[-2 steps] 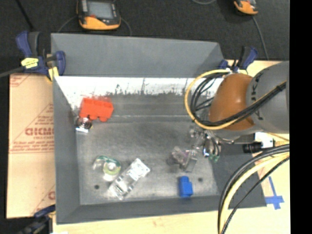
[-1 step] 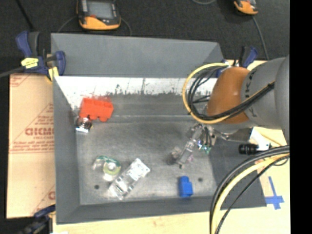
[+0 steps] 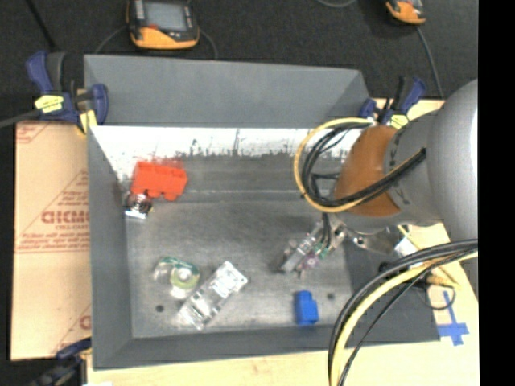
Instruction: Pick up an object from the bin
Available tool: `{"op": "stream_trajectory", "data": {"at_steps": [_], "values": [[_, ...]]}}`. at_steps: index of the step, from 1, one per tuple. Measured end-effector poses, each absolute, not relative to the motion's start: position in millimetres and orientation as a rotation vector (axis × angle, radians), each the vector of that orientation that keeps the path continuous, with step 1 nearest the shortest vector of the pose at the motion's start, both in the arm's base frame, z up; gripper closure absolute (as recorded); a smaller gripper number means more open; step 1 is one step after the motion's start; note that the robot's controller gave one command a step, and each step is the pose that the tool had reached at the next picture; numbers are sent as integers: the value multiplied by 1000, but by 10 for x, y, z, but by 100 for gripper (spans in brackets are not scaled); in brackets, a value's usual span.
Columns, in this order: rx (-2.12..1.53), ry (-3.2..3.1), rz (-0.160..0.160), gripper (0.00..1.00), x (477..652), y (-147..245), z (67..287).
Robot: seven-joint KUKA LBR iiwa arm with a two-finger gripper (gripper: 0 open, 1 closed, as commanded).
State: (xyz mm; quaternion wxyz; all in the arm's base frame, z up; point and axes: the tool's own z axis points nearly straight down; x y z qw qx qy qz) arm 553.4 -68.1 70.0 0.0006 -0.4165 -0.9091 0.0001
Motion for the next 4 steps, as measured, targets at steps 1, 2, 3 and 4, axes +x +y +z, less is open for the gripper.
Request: {"op": "stream_trajectory", "data": {"at_steps": [1,2,3,4], "values": [[-1297,-2861,3,0,5539,-695,706],[-1299,-2868,2,100,5559,-709,728],[-1286,-2874,-3,100,5579,-722,1151],[-1272,-2879,-2,100,5591,-733,1390]]}}
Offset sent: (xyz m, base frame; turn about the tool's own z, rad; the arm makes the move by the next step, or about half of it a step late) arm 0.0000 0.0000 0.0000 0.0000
